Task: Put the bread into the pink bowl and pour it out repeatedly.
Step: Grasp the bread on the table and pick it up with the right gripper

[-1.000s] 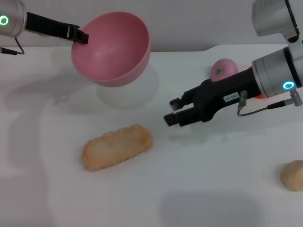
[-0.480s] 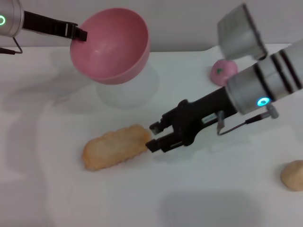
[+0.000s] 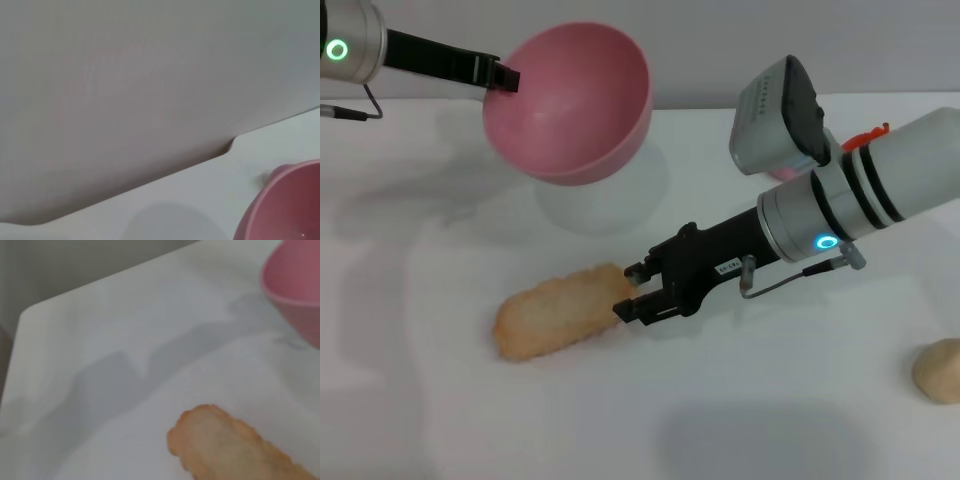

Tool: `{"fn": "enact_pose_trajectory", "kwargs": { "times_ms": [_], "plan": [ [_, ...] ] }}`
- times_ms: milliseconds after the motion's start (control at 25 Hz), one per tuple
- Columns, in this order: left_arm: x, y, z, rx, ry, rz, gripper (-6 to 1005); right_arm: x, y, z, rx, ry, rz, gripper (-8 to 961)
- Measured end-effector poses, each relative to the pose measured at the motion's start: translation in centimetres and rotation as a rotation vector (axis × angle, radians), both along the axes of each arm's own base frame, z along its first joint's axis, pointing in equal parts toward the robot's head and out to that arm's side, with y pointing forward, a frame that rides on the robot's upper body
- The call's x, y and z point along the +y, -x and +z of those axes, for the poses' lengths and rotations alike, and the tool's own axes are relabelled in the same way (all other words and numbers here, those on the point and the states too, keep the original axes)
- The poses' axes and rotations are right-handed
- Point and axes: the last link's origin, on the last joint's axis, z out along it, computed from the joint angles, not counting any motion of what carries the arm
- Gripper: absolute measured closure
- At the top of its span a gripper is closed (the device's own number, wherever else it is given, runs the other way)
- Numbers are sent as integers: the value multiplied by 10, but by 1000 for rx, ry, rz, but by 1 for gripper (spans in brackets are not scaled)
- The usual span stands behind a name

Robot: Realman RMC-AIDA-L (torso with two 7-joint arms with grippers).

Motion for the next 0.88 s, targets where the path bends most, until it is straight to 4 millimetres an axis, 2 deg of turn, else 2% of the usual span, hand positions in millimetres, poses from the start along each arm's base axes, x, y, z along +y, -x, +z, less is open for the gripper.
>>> {"fn": "enact_pose_trajectory", "kwargs": {
  "times_ms": [440, 880],
  "plan": [
    [-1, -2, -7, 0, 0, -25, 957, 0, -8, -14, 11, -51, -27, 418],
    [-1, -3, -14, 1, -10, -41, 957, -1, -4, -23, 14, -72, -7, 419]
  ]
}}
